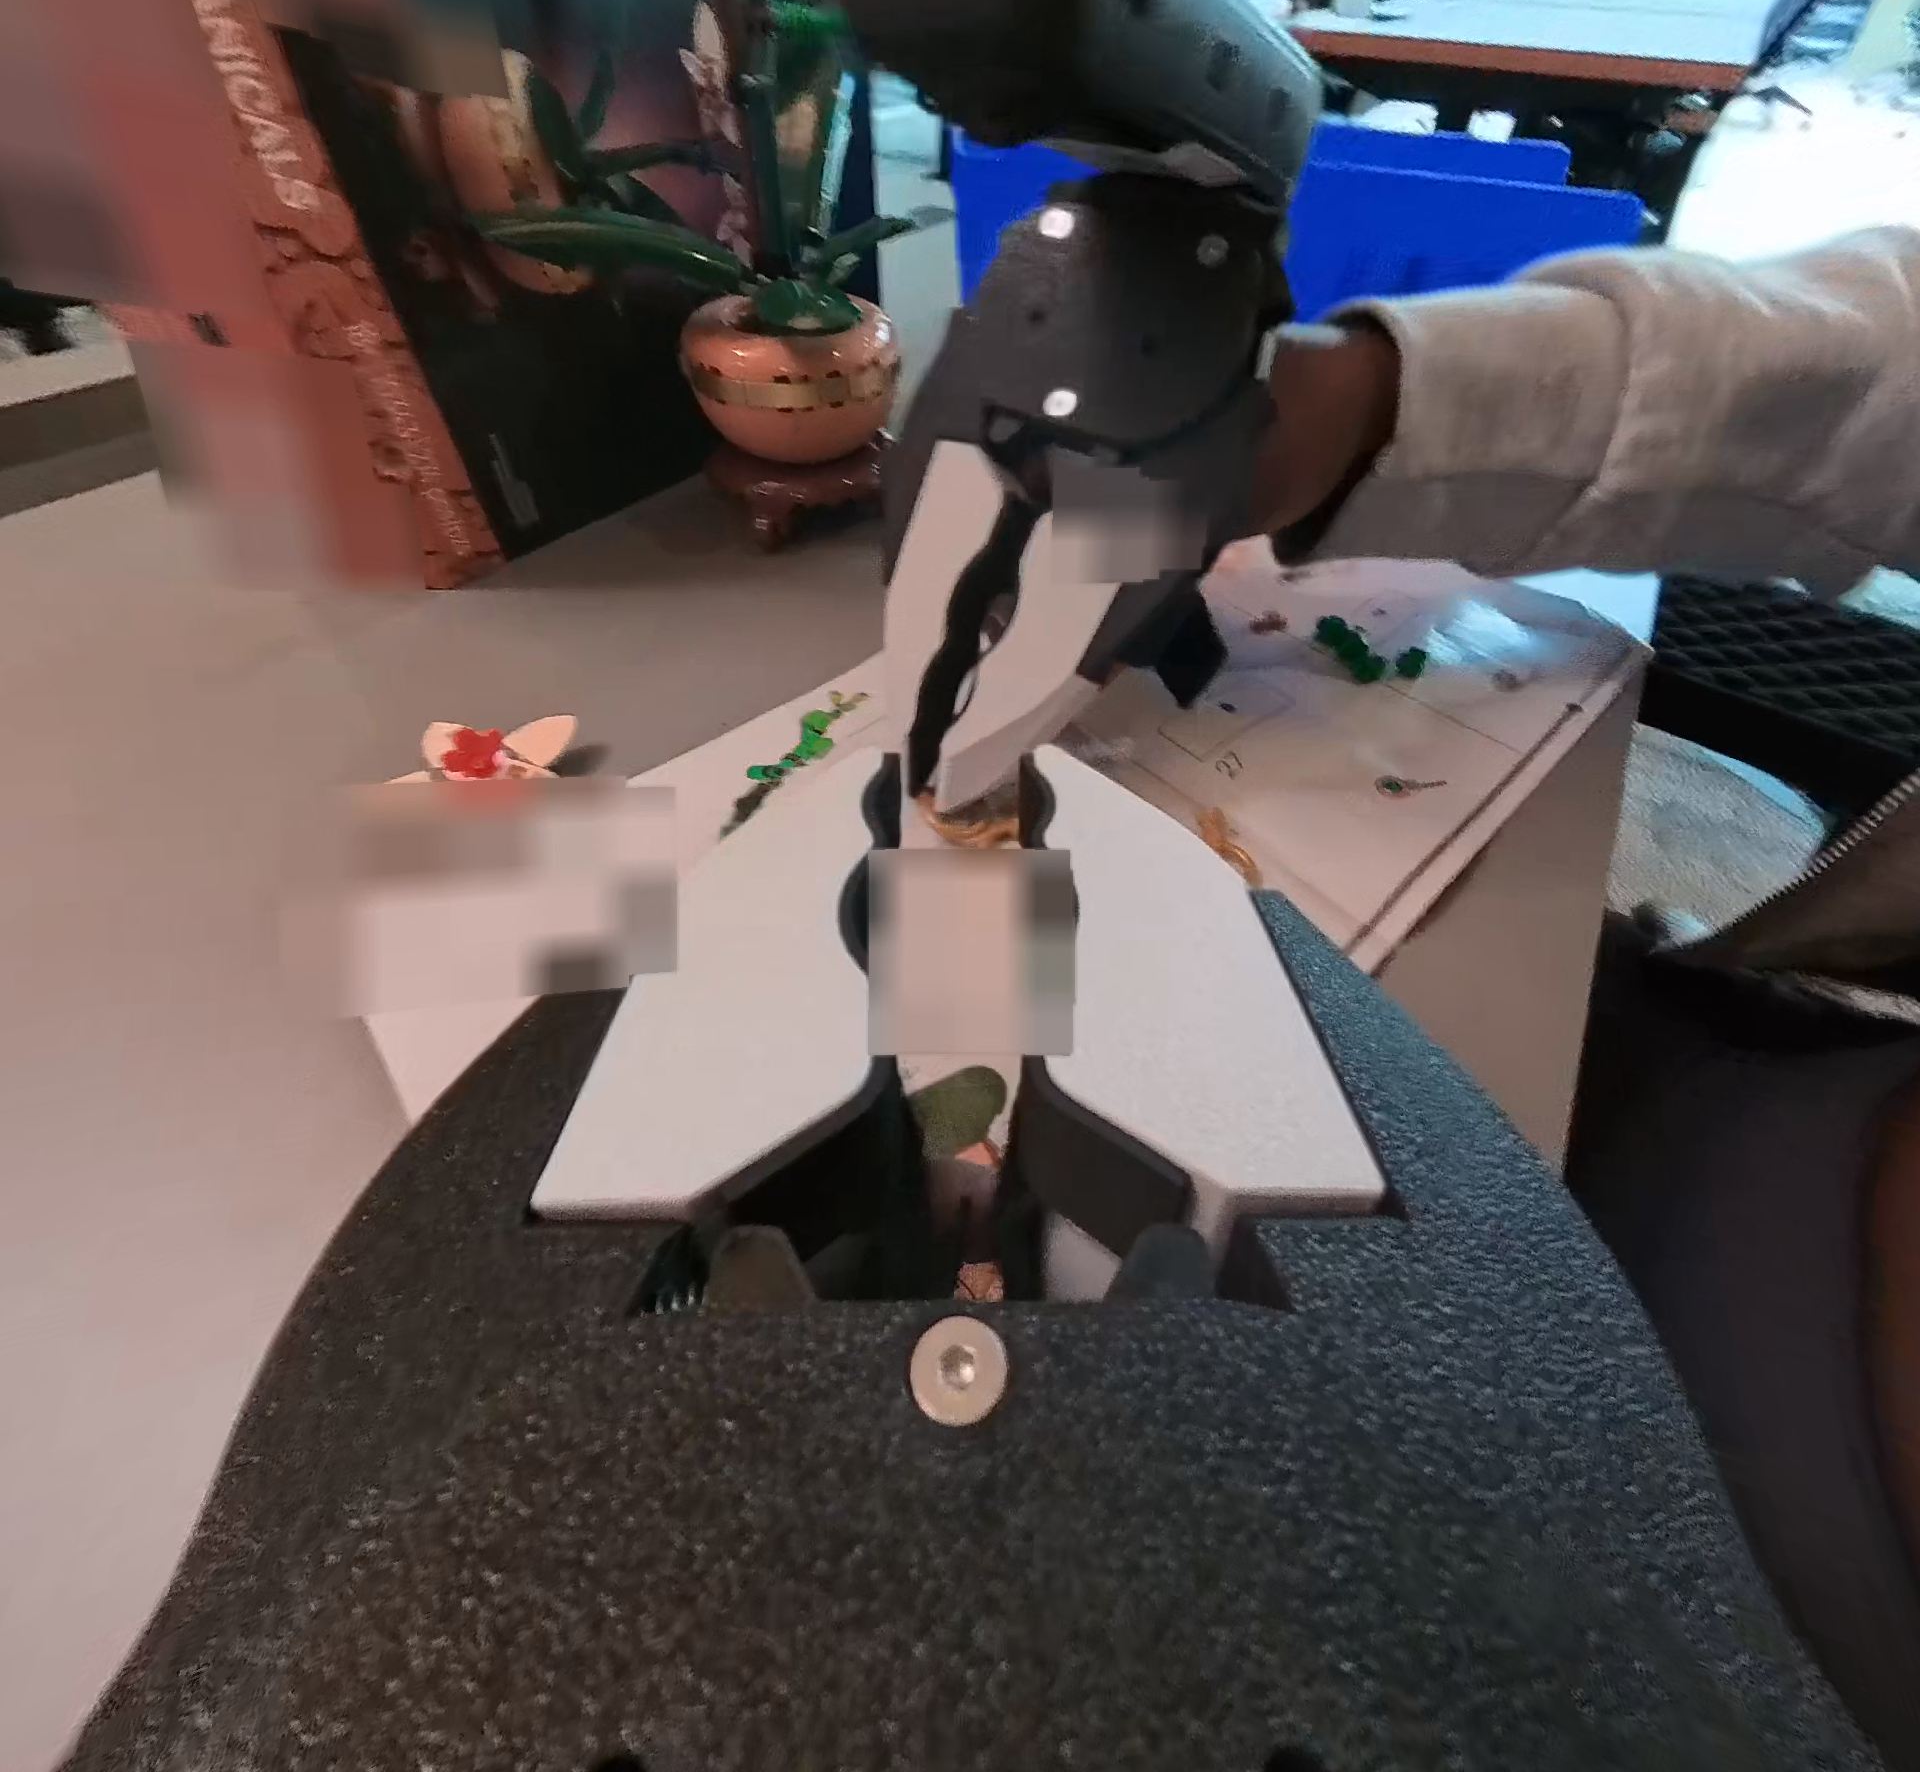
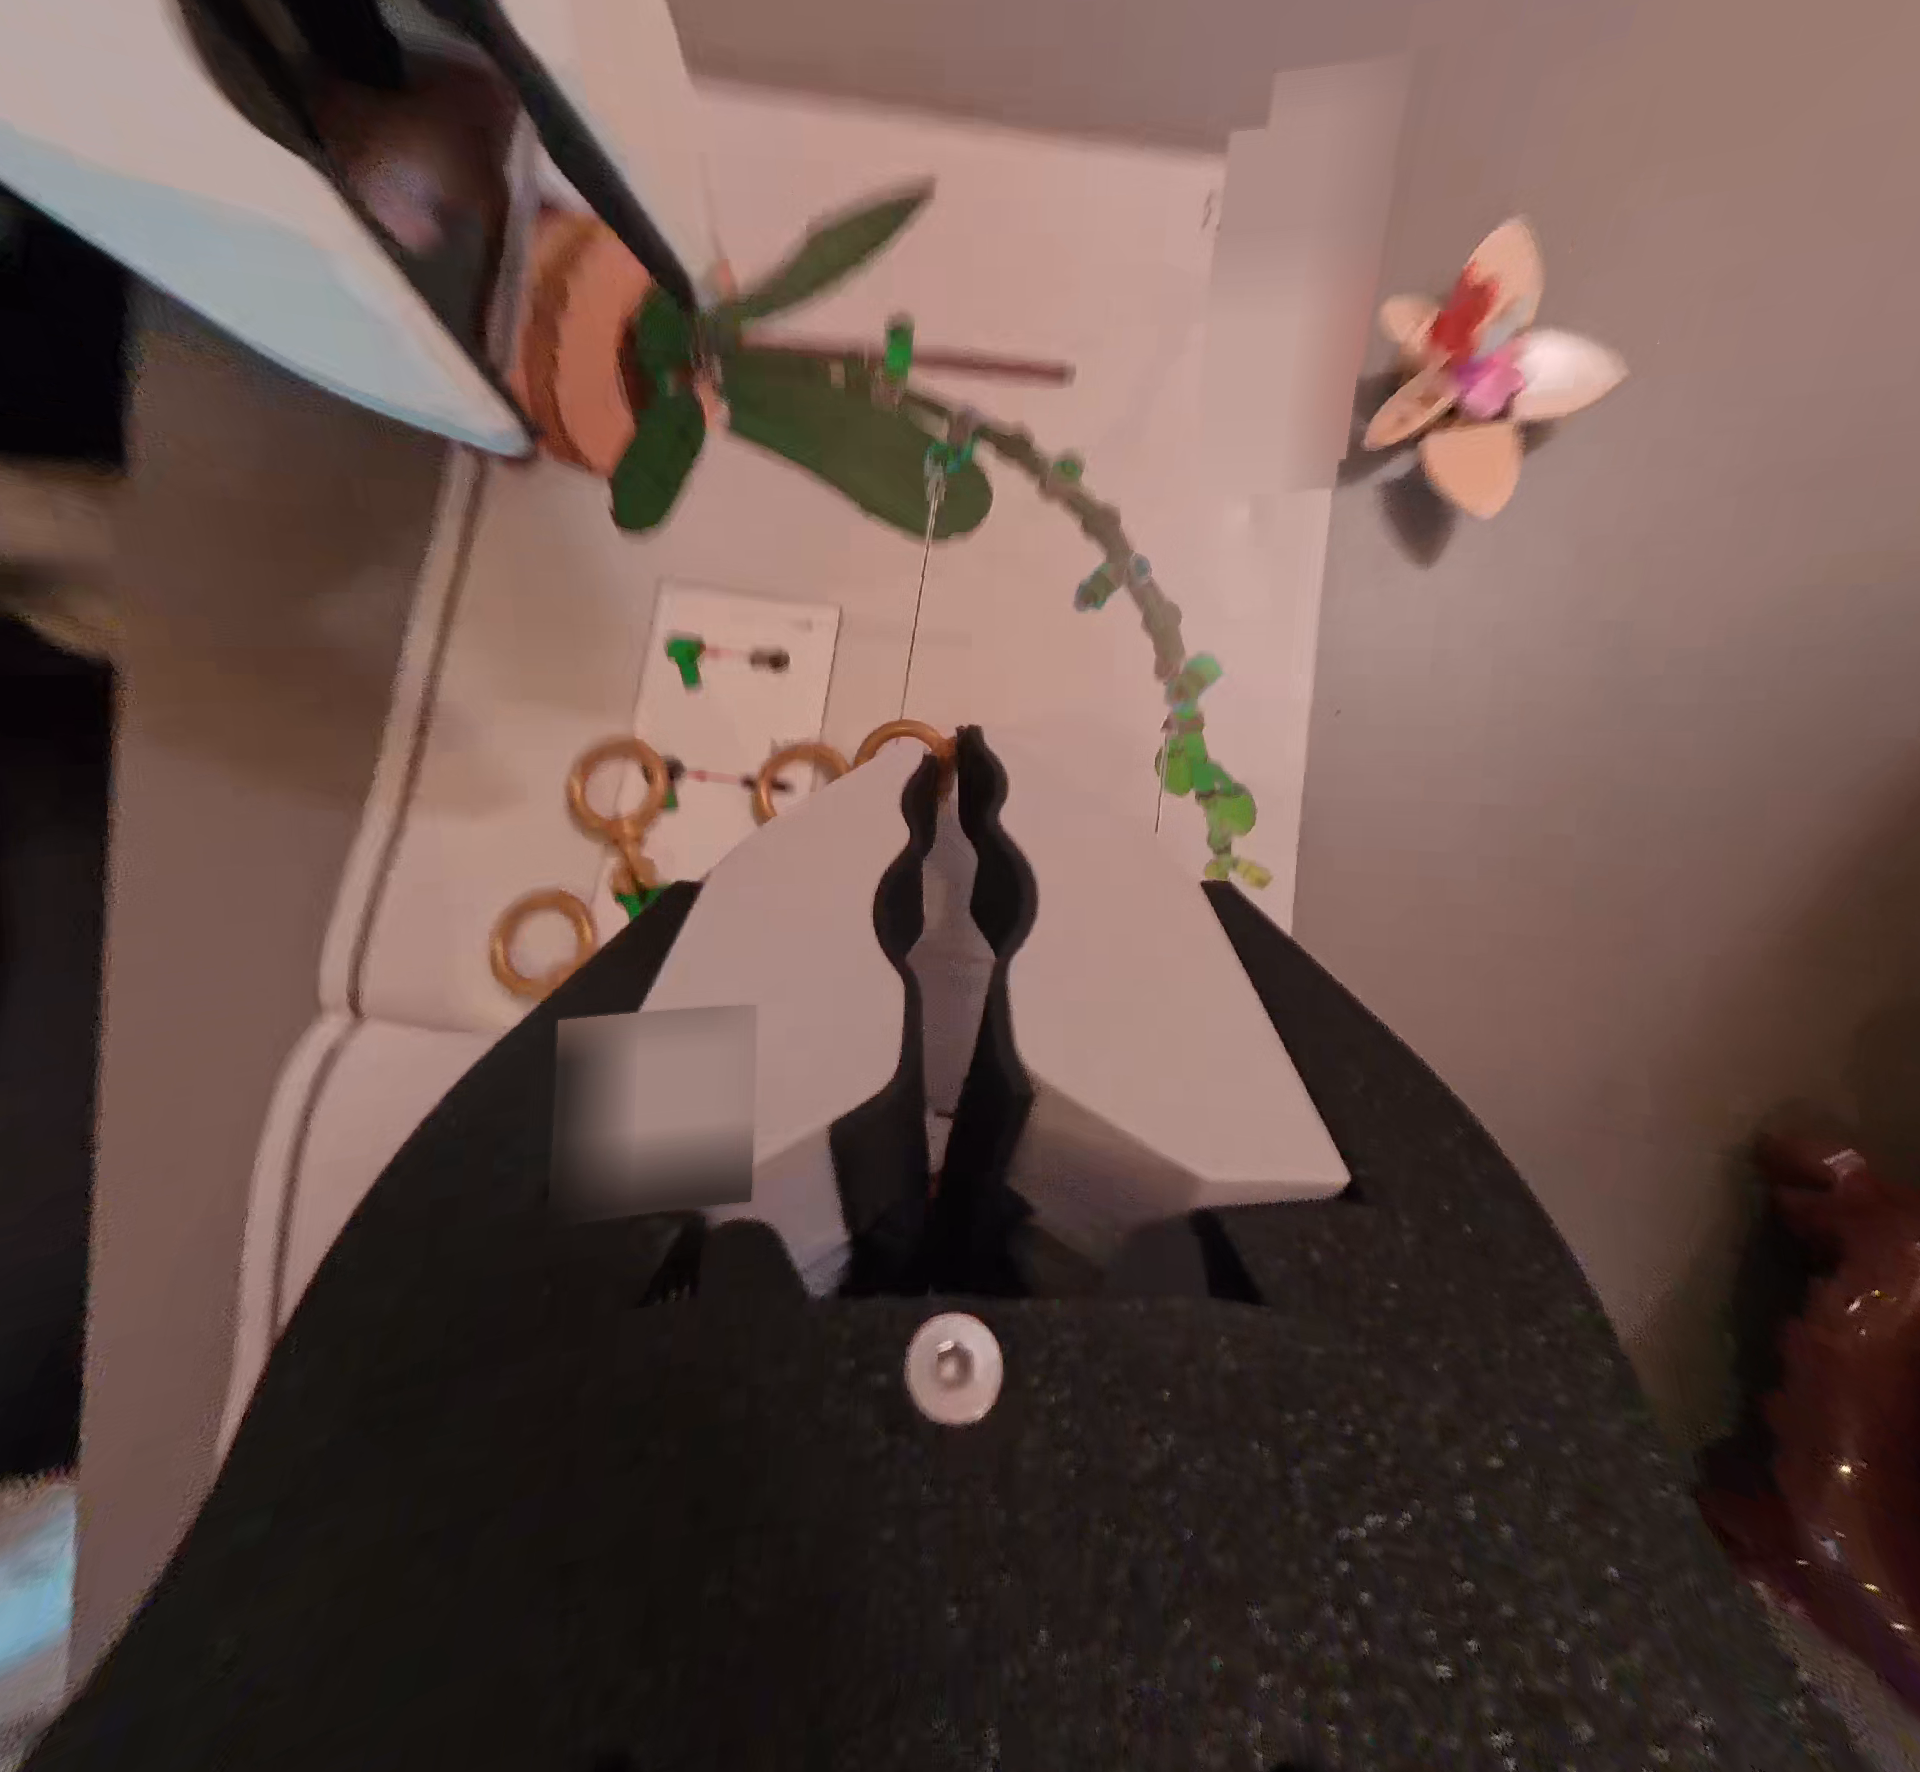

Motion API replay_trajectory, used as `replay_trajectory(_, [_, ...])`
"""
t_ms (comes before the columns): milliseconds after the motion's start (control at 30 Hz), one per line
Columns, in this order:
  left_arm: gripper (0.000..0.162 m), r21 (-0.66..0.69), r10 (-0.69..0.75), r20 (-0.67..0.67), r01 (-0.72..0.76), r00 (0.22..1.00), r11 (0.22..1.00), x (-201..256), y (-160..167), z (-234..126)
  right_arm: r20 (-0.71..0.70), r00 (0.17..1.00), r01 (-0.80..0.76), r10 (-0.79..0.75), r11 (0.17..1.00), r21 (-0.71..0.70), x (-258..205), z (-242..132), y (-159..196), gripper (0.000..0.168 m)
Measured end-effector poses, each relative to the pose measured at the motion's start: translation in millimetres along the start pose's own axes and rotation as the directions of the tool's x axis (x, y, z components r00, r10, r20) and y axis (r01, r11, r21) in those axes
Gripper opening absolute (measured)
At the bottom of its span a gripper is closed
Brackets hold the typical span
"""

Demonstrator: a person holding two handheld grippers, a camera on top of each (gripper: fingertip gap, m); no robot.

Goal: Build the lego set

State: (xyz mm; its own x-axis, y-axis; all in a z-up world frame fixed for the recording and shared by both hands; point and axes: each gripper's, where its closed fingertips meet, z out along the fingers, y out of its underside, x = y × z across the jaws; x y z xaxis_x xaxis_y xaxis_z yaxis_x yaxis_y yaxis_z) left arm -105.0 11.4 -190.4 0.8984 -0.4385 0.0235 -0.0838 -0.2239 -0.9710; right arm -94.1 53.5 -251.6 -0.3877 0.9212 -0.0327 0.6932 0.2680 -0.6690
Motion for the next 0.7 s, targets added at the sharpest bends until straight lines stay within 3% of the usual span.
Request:
replay_trajectory(67, [0.021,0.032,-0.037,0.04,0.036,0.998,0.999,-6.4,-5.6,-1.7,0.011,0.995,-0.097,0.097,0.972,0.216,-2.1,-17.7,-27.7,0.004])
replay_trajectory(133, [0.023,0.092,-0.117,0.034,0.113,0.993,0.989,-6.4,-15.7,-1.3,0.037,0.985,-0.168,0.169,0.885,0.433,-7.9,-42.0,-57.2,0.004])
replay_trajectory(200, [0.02,0.157,-0.169,-0.021,0.171,0.985,0.973,1.3,-28.3,-0.3,-0.01,0.983,-0.15,0.181,0.841,0.52,-13.6,-55.9,-69.7,0.004])
replay_trajectory(367, [0.02,0.195,-0.222,-0.137,0.246,0.965,0.949,18.9,-44.3,4.2,-0.158,0.977,-0.022,0.14,0.812,0.584,-27.3,-70.4,-78.1,0.004])
replay_trajectory(500, [0.005,0.215,-0.191,-0.236,0.243,0.953,0.946,34.1,-49.7,3.2,-0.149,0.982,0.002,0.116,0.78,0.625,-42.2,-81.1,-79.8,0.004])
replay_trajectory(633, [0.002,0.221,-0.121,-0.284,0.188,0.951,0.957,47.4,-52.0,2.9,-0.07,0.995,-0.014,0.076,0.768,0.64,-56.2,-96.2,-72.2,0.002])
replay_trajectory(700, [0.002,0.211,-0.081,-0.288,0.146,0.954,0.966,49.3,-50.8,2.0,-0.087,0.99,-0.028,0.107,0.778,0.627,-48.8,-120.4,-57.6,0.013])
